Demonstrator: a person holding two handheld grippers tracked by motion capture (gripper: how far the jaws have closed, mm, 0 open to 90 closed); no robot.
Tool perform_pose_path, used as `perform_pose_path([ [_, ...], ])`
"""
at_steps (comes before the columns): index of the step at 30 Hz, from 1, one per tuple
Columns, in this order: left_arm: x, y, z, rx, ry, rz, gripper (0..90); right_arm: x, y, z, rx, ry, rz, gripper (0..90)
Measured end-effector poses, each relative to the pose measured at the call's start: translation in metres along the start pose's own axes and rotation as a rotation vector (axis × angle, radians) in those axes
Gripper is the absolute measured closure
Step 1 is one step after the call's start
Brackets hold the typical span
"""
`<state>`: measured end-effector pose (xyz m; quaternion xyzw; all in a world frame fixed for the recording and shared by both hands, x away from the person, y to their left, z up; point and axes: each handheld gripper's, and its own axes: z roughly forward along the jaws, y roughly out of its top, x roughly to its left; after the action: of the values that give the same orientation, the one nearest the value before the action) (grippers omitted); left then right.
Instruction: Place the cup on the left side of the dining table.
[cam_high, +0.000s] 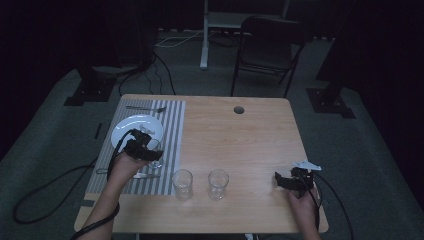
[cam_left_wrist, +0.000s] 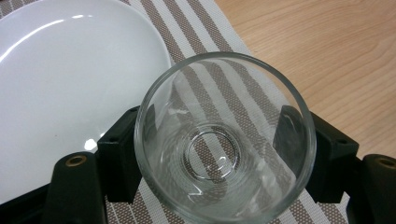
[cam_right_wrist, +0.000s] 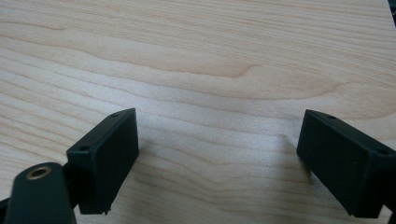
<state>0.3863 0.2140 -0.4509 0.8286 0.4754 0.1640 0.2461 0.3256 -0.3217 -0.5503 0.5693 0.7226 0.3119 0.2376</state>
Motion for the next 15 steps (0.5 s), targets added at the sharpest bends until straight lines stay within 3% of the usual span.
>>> perform_pose_path([
  [4,0.002,-0.003,-0.003,-0.022,-0.023,-0.027,27.7,0.000,0.000,0.000,0.000,0.000,0.000,12.3],
  [6,0.003,-0.005,-0.003,-0.024,-0.022,-0.045,19.6,0.000,0.000,0.000,0.000,0.000,0.000,12.3],
  [10,0.006,-0.010,-0.001,-0.021,-0.031,-0.081,18.2,0.000,0.000,0.000,0.000,0.000,0.000,12.3],
  [11,0.007,-0.012,0.000,-0.019,-0.041,-0.083,14.6,0.000,0.000,0.000,0.000,0.000,0.000,12.3],
  [15,0.009,-0.018,0.002,-0.015,-0.054,-0.095,13.8,0.000,0.000,0.000,0.000,0.000,0.000,12.4],
])
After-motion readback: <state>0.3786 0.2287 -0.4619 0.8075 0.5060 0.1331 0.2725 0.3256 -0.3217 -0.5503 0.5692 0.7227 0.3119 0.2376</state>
